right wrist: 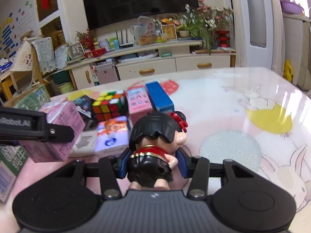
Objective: Organize rigid objects
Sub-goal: 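Lift the pink box with the left tool while the right lifts the doll toward the cardboard box, then drop the pink box into the cardboard box with the left tool while the right drops the doll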
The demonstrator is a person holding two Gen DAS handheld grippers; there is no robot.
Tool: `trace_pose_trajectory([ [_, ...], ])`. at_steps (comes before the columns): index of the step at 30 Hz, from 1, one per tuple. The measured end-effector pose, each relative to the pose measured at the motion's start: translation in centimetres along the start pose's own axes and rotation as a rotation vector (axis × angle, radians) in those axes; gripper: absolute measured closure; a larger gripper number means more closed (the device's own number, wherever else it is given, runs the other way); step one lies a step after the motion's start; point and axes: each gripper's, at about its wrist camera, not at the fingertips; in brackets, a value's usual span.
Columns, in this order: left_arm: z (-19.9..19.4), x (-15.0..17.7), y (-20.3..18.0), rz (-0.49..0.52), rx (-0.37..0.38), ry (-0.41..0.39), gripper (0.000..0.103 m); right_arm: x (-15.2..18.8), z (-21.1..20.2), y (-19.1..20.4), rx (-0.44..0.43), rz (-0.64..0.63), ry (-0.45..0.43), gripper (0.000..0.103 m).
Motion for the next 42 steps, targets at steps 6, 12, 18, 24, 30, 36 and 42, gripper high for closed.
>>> trace_pose_trajectory([
  [6,-1.7,0.2,0.9,0.005,0.001,-0.023,0.011,-0.6,-1.5,1.9,-0.036,-0.053,-0.034,0.055],
  [12,-3.5,-0.3,1.7,-0.001,0.006,-0.055,0.011,-0.9,-2.6,3.8,-0.054,-0.091,-0.054,0.055],
  [18,-6.0,-0.7,3.0,-0.003,-0.006,-0.112,0.011,-1.7,-3.8,6.2,-0.083,-0.146,-0.084,0.055],
  [24,-8.1,-1.2,5.3,-0.049,-0.033,-0.169,0.011,-2.5,-4.5,9.5,-0.130,-0.211,-0.098,0.055],
  [30,-9.5,-1.8,8.6,-0.131,-0.096,-0.203,0.011,-3.4,-4.5,13.4,-0.194,-0.274,-0.116,0.055],
  [36,-10.5,-1.9,11.4,-0.201,-0.209,-0.233,0.014,-4.0,-3.3,17.8,-0.269,-0.345,-0.112,0.055],
  [42,-10.2,-2.1,15.1,-0.293,-0.276,-0.210,0.015,-3.8,-1.7,22.1,-0.330,-0.429,-0.091,0.055],
])
Point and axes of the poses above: each gripper's, at about its wrist camera, not at the fingertips, and z roughly the way its jaws point, y to its left, x to its underside, and after that the axes turned 5 degrees about z, right-handed
